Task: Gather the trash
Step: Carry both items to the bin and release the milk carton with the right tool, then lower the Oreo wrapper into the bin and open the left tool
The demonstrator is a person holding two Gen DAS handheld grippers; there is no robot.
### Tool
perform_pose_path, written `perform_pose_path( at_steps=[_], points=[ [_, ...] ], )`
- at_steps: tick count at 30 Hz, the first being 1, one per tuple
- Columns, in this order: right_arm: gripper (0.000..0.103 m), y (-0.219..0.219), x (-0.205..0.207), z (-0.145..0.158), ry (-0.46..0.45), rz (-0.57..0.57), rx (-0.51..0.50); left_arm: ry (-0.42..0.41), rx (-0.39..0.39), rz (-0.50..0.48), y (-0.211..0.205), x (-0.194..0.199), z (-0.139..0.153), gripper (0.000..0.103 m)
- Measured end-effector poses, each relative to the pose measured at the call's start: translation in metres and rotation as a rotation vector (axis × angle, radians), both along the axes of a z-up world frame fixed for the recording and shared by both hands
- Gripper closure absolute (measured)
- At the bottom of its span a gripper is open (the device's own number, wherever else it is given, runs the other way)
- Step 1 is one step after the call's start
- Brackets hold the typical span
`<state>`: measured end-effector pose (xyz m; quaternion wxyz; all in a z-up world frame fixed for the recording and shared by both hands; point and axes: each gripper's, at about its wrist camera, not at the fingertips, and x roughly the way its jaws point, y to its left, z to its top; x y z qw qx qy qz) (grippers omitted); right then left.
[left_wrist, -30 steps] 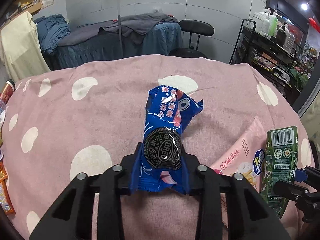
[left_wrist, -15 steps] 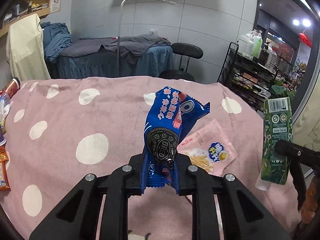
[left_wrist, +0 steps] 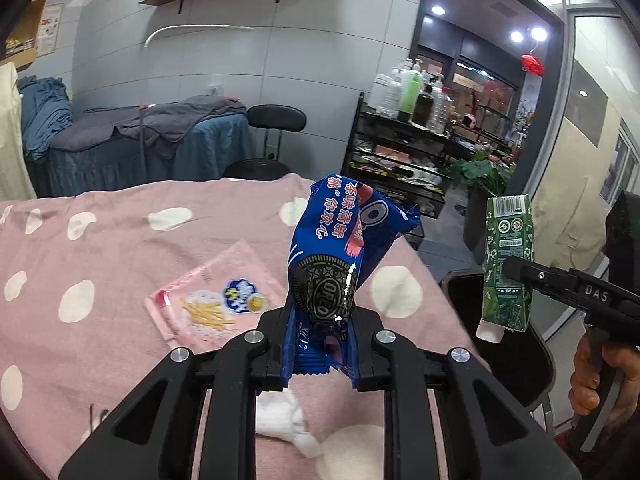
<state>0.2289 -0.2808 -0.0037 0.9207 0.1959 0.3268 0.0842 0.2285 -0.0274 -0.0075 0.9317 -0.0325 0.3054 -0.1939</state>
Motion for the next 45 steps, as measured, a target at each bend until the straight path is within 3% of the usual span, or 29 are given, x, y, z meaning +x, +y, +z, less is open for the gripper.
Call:
perform_pose_path(
  at_steps=[6, 13, 26, 28, 34, 45],
  points=[
    [0.052, -0.068, -0.039, -0.021, 0.052, -0.168, 0.007, 0.016, -0.019, -0.116, -0.051, -0.015, -0.004, 0.083],
    [0.052, -0.121, -0.057, -0.055, 0.151, -0.291, 0.017, 0.051, -0.010, -0.208, -0.097, -0.020, -0.014, 0.083],
    [0.051, -0.140, -0.044, -0.119, 0.315, -0.327, -0.042, 0.100, -0.006, -0.284, -0.138, -0.027, -0.028, 0.083],
    [0.046, -0.138, -0.044, -0.124, 0.332, -0.332, -0.033, 0.108, -0.005, -0.288, -0.140, -0.026, -0.030, 0.083],
    [0.039, -0.135, -0.058, -0.120, 0.287, -0.336, -0.049, 0.126, -0.009, -0.311, -0.148, -0.027, -0.030, 0.083],
    [0.030, -0.158, -0.085, -0.078, 0.160, -0.454, -0.016, 0.161, 0.029, -0.395, -0.196, -0.024, -0.035, 0.083]
  ],
)
